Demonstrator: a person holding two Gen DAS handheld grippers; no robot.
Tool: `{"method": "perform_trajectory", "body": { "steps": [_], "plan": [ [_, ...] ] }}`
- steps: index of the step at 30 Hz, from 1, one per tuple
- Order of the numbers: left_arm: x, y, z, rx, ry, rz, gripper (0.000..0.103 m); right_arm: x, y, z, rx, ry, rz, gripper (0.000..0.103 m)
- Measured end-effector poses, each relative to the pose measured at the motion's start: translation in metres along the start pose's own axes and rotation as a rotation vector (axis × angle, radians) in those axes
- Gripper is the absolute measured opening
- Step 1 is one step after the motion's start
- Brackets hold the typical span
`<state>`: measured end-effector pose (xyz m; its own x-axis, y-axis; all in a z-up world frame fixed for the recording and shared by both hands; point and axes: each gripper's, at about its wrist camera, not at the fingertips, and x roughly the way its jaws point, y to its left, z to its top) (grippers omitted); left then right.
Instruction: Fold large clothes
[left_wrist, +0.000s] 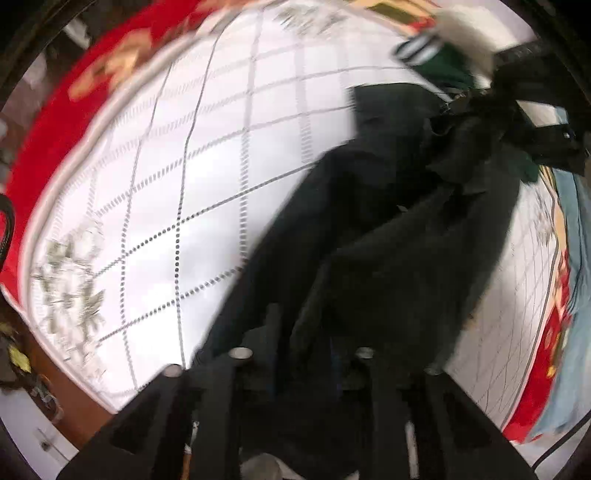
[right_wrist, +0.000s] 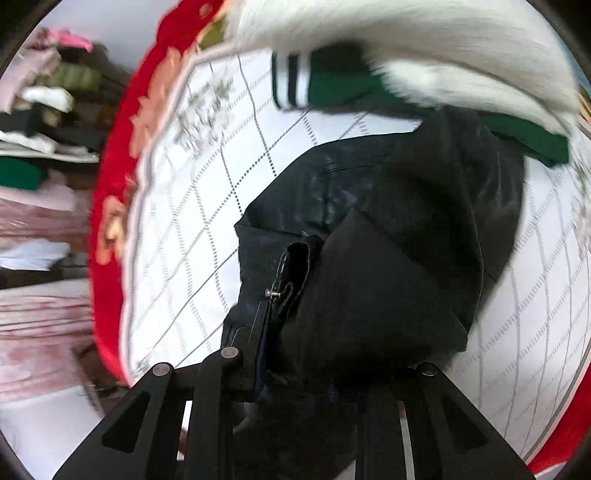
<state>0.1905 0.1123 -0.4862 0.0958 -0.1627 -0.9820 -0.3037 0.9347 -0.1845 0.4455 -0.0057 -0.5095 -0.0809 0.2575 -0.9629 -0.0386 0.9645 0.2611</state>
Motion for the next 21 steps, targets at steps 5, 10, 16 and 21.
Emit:
{"method": "perform_trajectory", "body": {
  "steps": [5,10,16,21],
  "plan": [
    [0.015,0.038,0.001,-0.051,0.011,0.0,0.085,0.045,0.031,0.023,-0.067,0.065,-0.005,0.059],
    [-0.005,0.05,-0.013,-0.094,0.002,-0.001,0.092,0.009,0.01,0.014,-0.073,0.031,0.24,0.074],
    [-0.01,0.027,-0.011,-0.077,-0.031,0.084,0.093,-0.044,-0.13,-0.012,0.17,-0.13,0.024,0.075],
    [-0.011,0.008,0.011,-0.059,-0.076,0.128,0.093,0.018,-0.213,-0.009,0.356,-0.041,0.198,0.075]
  ]
}}
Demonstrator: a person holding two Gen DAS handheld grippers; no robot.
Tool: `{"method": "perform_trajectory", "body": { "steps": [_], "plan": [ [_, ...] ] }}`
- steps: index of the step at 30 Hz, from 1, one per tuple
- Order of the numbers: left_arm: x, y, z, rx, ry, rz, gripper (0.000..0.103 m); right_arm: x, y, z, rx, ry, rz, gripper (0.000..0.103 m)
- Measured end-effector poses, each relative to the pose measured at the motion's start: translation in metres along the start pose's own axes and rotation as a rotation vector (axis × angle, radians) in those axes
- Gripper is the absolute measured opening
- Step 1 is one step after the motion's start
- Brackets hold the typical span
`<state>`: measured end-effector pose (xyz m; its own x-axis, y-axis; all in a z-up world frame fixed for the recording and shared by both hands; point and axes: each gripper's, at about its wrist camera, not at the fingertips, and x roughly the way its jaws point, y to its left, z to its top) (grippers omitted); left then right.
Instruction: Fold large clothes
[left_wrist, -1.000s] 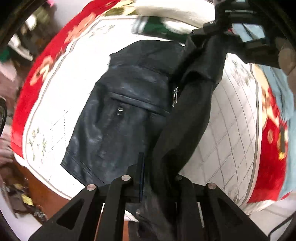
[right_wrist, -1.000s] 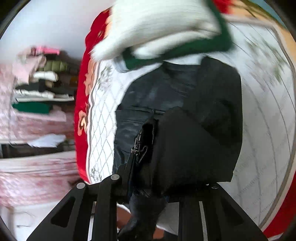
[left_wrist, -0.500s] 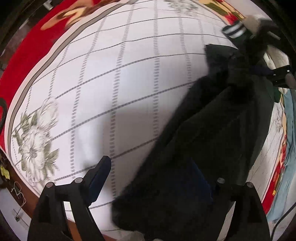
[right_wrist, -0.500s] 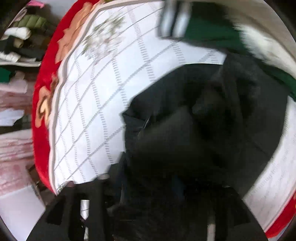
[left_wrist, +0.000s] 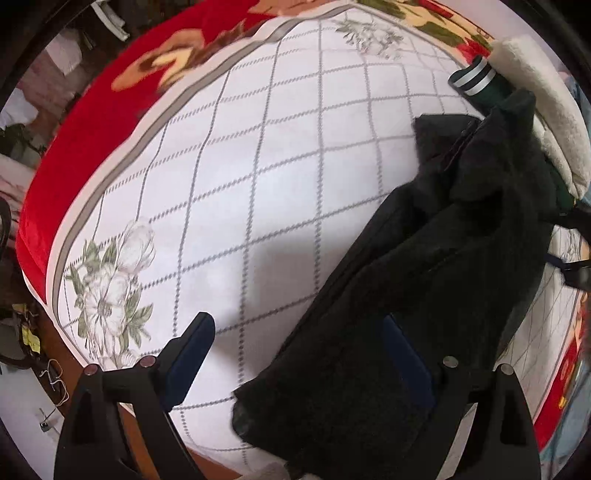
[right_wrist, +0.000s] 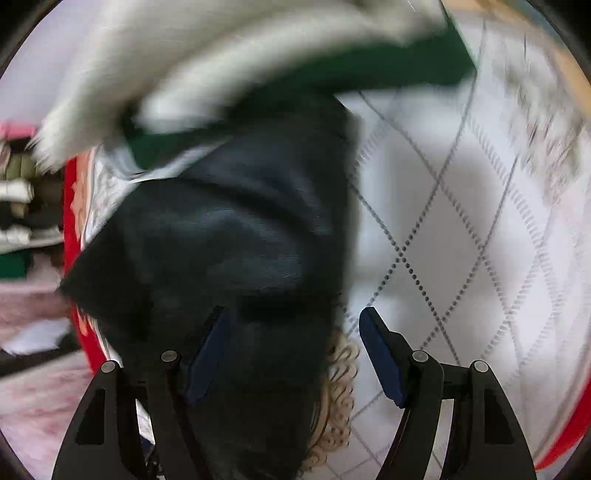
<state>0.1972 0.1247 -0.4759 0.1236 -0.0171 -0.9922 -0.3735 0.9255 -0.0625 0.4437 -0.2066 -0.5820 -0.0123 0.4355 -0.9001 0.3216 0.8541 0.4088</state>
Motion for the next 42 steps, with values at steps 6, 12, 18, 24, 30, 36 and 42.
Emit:
{"method": "perform_trajectory", "body": {
  "steps": [6,12,18,24,30,36,42],
  "plan": [
    [-0.001,-0.034,0.018,0.082,-0.042,0.039,0.093,0.009,-0.011,-0.011,0.01,-0.068,0.165,0.034],
    [-0.016,-0.049,0.004,0.175,-0.048,0.066,0.093,-0.05,-0.061,-0.089,0.188,-0.078,0.13,0.023],
    [-0.026,-0.054,-0.018,0.191,-0.021,0.053,0.093,-0.092,-0.109,-0.149,0.241,0.117,-0.163,0.052],
    [-0.023,-0.054,-0.028,0.145,-0.031,0.058,0.093,-0.161,-0.062,-0.135,0.115,-0.006,-0.052,0.075],
    [-0.014,-0.055,-0.029,0.132,-0.06,0.088,0.093,-0.085,0.004,-0.073,0.085,0.068,0.015,0.081],
    [0.018,-0.051,-0.035,0.156,-0.036,0.129,0.093,-0.05,0.028,-0.061,0.109,0.067,-0.162,0.006],
    [0.041,-0.037,-0.057,0.164,0.008,0.113,0.093,-0.101,0.07,-0.092,0.011,0.006,-0.13,0.006]
  ]
}}
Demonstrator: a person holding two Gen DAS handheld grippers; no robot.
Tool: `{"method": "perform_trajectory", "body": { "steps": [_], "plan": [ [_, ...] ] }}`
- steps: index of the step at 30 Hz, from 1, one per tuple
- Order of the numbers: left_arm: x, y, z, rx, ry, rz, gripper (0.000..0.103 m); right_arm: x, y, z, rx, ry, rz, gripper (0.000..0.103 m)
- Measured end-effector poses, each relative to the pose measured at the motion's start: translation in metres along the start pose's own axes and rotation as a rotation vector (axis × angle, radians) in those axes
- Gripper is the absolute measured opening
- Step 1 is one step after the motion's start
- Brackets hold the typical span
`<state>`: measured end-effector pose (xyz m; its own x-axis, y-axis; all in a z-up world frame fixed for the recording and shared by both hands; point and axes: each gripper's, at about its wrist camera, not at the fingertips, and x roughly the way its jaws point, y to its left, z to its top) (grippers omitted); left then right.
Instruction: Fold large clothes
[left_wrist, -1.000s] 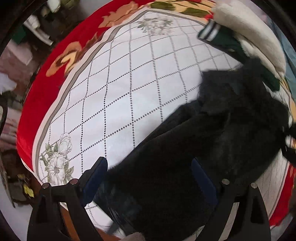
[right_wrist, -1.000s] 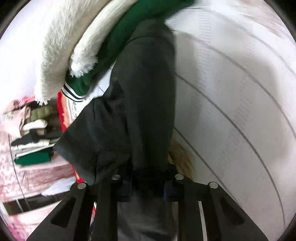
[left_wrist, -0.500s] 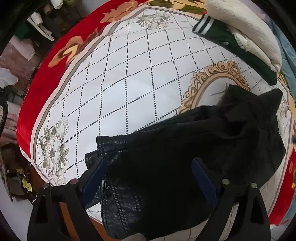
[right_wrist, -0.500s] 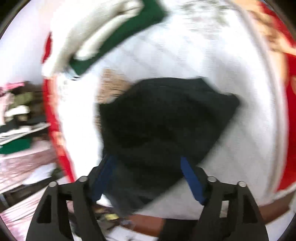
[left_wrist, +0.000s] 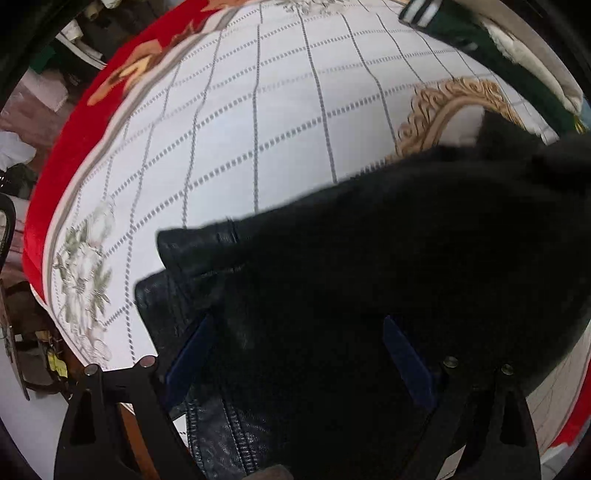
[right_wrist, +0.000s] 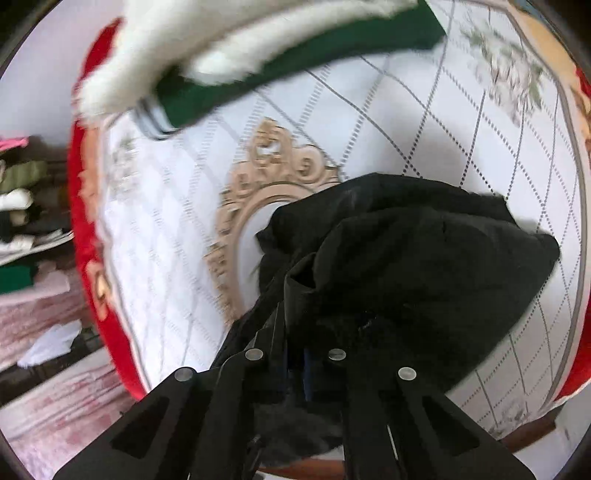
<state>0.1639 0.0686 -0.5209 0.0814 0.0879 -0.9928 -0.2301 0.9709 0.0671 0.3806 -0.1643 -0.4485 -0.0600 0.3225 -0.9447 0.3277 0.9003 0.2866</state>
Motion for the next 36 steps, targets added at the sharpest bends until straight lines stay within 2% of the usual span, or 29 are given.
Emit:
{"method": "perform_trajectory", "body": {
  "steps": [2,6,8,10,11,13,15,19,22,24,25,26,28,29,30,31,32,33,36],
  "plan": [
    [0.003,0.0,-0.003,0.019,0.002,0.006,0.093,0.004,0.012,0.002,-0.011,0.0,0.01,0.006],
    [0.01,0.002,-0.002,0.035,0.008,0.016,0.093,0.045,0.04,0.017,-0.019,0.043,0.062,0.007],
    [0.011,0.005,0.0,0.032,0.012,0.019,0.093,0.081,0.042,0.033,-0.004,0.059,0.12,0.019],
    [0.004,0.009,0.004,0.025,0.017,0.014,0.093,0.122,0.034,0.05,0.034,0.102,0.196,0.053],
    [-0.002,0.011,0.006,0.021,0.017,0.007,0.093,0.129,0.029,0.054,0.07,0.117,0.226,0.054],
    [-0.019,0.014,0.014,0.002,0.002,-0.011,0.093,0.118,0.022,0.056,0.11,0.116,0.289,0.057],
    [-0.042,0.015,0.029,-0.01,-0.037,-0.038,0.093,0.086,0.017,0.052,0.086,0.05,0.312,0.058],
    [-0.066,-0.013,0.063,-0.005,-0.113,-0.111,0.093,0.021,0.003,0.039,-0.026,-0.094,0.249,0.061],
    [-0.047,-0.043,0.086,0.001,-0.123,-0.085,0.093,0.0,-0.014,0.034,-0.067,-0.13,0.158,0.061],
    [-0.012,-0.055,0.107,0.003,-0.059,-0.049,0.096,0.002,-0.026,0.036,-0.079,-0.114,0.131,0.061],
    [0.001,-0.058,0.114,-0.007,-0.032,-0.051,0.102,0.007,-0.031,0.037,-0.083,-0.104,0.113,0.06],
    [0.013,-0.056,0.118,-0.022,-0.013,-0.054,0.103,0.013,-0.035,0.038,-0.09,-0.094,0.09,0.059],
    [0.024,-0.044,0.12,-0.053,0.004,-0.115,0.103,0.033,-0.044,0.044,-0.115,-0.06,0.076,0.04],
    [0.025,-0.039,0.12,-0.056,0.006,-0.134,0.103,0.045,-0.049,0.046,-0.119,-0.054,0.044,0.036],
    [0.025,-0.036,0.119,-0.057,0.005,-0.146,0.103,0.061,-0.055,0.052,-0.13,-0.051,-0.028,0.032],
    [0.024,-0.034,0.119,-0.058,0.004,-0.156,0.103,0.077,-0.061,0.058,-0.139,-0.047,-0.084,0.017],
    [0.022,-0.031,0.118,-0.061,0.006,-0.168,0.103,0.097,-0.075,0.066,-0.116,-0.025,-0.139,0.008],
    [0.018,-0.028,0.118,-0.065,0.01,-0.171,0.103,0.108,-0.085,0.071,-0.086,-0.002,-0.122,0.003],
    [-0.007,-0.015,0.115,-0.082,-0.012,-0.136,0.103,0.093,-0.091,0.078,0.004,0.034,-0.093,0.004]
  ]
}}
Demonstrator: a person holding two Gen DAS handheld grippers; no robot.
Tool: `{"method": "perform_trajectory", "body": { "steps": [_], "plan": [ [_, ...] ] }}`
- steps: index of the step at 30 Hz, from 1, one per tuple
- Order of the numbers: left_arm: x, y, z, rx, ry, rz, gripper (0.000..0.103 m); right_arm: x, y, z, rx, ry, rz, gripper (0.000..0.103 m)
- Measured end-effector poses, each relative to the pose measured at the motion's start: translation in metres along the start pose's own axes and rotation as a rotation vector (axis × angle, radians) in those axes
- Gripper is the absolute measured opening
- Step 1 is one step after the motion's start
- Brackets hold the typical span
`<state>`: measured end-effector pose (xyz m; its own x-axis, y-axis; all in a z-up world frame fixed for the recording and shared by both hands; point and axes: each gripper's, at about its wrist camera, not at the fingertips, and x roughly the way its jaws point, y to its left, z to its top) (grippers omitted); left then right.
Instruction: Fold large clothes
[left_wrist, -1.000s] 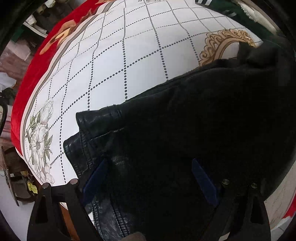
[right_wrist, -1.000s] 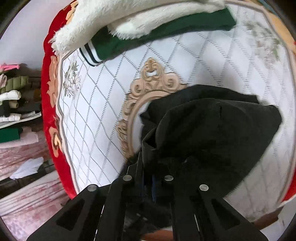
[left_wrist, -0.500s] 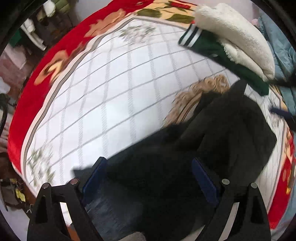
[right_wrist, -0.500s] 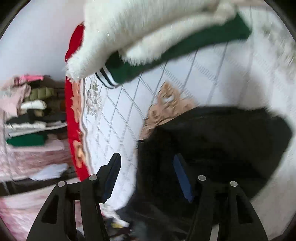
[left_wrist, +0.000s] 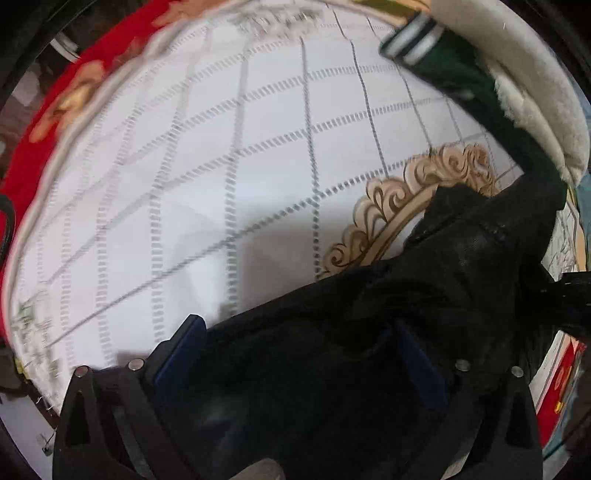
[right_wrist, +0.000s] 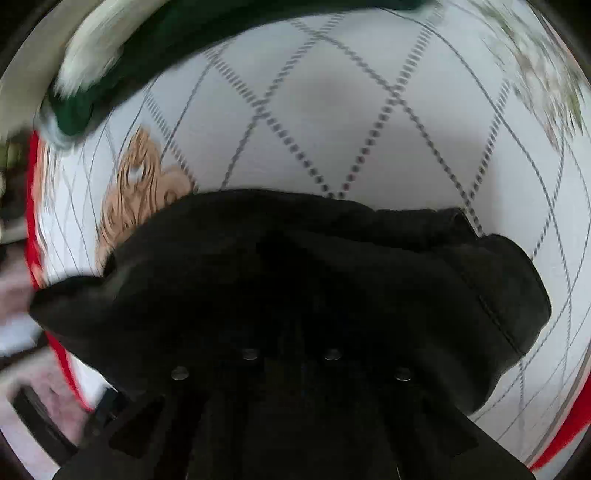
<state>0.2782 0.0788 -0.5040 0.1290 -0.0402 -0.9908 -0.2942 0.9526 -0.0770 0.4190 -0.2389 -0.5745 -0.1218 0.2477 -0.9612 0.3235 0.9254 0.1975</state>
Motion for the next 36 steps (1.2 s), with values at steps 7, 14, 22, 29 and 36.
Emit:
{"method": "perform_trajectory", "body": {
  "steps": [7,14,22,29,36],
  "plan": [
    [-0.06,0.041,-0.029,-0.087,-0.088,0.208,0.103,-0.058,0.07,-0.055,-0.295,0.049,0.199,0.01],
    [-0.063,0.06,-0.077,-0.173,-0.049,0.306,0.103,0.054,0.128,-0.081,-0.545,0.195,-0.159,0.001],
    [-0.055,-0.001,-0.068,-0.07,-0.064,0.219,0.103,-0.002,0.049,-0.061,-0.265,0.214,0.216,0.04],
    [-0.018,-0.075,-0.041,0.037,-0.054,0.143,0.103,-0.079,-0.119,-0.034,-0.025,-0.09,0.338,0.071],
    [-0.006,-0.093,-0.025,0.077,-0.04,0.176,0.103,-0.113,-0.196,-0.015,0.119,-0.175,0.332,0.037]
  ]
}}
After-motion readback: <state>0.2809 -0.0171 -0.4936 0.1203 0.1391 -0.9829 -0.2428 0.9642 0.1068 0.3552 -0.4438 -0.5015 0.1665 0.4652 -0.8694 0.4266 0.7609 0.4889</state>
